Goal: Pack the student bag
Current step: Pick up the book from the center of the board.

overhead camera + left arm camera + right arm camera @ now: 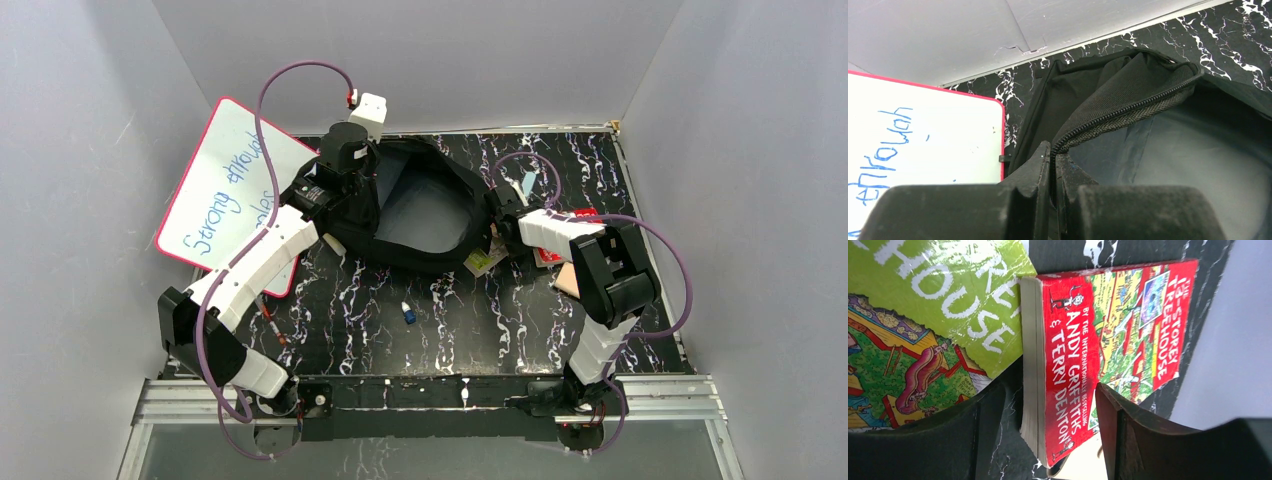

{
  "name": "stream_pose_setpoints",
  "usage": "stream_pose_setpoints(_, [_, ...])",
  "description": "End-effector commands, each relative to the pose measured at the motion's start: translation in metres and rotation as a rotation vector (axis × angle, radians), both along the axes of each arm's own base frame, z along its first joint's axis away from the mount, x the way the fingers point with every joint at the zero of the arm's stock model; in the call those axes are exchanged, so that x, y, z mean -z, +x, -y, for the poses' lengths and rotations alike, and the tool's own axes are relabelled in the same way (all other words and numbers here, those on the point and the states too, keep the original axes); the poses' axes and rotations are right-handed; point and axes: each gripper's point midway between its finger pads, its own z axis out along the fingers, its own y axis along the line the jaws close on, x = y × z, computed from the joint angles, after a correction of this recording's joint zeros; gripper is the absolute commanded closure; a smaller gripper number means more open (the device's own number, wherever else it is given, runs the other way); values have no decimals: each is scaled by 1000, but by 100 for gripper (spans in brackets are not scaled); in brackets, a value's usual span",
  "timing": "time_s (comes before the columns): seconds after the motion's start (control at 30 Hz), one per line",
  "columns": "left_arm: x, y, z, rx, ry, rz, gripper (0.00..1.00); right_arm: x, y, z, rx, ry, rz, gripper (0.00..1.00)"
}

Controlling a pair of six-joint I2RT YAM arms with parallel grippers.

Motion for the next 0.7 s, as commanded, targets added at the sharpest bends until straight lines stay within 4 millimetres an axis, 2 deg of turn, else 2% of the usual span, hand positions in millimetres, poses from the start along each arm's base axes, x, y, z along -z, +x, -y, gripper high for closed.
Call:
stream_pose_setpoints(0.0, [-40, -9, -16, -29, -77, 104, 100, -11, 17, 2, -14, -117, 105, 26])
stream_pose_setpoints(0.47, [-38, -9, -17, -17, -95, 97, 100, 2, 14, 16, -24, -289, 75, 29])
stream_pose_setpoints(0.67, [-37, -9, -16, -12, -101, 94, 100, 16, 13, 19, -25, -305, 42, 40])
